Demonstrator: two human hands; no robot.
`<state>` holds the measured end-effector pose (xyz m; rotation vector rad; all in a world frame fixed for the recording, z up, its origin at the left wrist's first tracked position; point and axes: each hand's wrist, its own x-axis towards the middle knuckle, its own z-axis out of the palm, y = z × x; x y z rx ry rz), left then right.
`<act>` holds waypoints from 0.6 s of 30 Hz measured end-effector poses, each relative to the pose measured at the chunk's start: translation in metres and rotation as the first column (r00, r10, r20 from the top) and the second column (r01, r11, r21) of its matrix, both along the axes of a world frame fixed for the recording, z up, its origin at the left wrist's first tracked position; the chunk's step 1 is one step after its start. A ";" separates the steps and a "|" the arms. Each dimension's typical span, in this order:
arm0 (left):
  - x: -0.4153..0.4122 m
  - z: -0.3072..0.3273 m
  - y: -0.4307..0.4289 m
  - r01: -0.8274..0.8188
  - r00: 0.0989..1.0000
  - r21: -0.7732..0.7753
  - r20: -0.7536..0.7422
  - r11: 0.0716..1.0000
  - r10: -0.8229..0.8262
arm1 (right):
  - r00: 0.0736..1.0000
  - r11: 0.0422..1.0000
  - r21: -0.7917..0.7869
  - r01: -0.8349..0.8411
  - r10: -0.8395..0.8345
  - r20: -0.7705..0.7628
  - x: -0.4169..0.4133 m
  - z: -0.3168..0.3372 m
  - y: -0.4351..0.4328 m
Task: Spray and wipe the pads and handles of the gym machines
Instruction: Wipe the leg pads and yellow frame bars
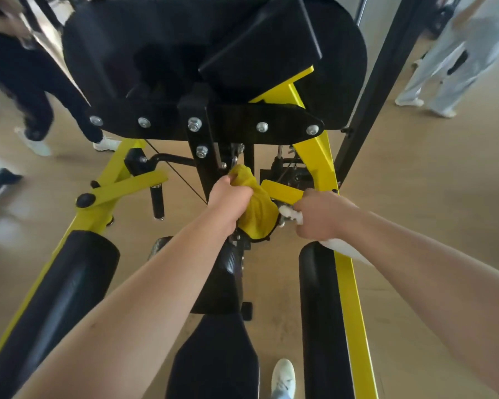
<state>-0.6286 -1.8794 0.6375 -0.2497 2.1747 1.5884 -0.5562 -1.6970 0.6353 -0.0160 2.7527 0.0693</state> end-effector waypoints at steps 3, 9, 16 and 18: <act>0.016 -0.005 0.018 -0.109 0.994 0.068 0.032 0.992 0.107 | 0.998 0.995 -0.073 0.061 -0.062 0.002 -0.005 -0.003 0.016; 0.049 -0.038 0.045 -0.208 0.978 0.040 0.037 0.977 0.207 | 0.974 0.952 -0.221 0.212 -0.187 0.125 -0.011 -0.009 0.033; 0.066 -0.060 0.046 -0.197 0.978 -0.069 0.052 0.978 0.201 | 0.970 0.944 -0.223 0.244 -0.232 0.080 0.004 -0.021 0.045; 0.066 -0.063 0.045 -0.194 0.979 -0.093 0.040 0.977 0.198 | 0.977 0.955 -0.209 0.210 -0.197 0.081 0.006 -0.019 0.044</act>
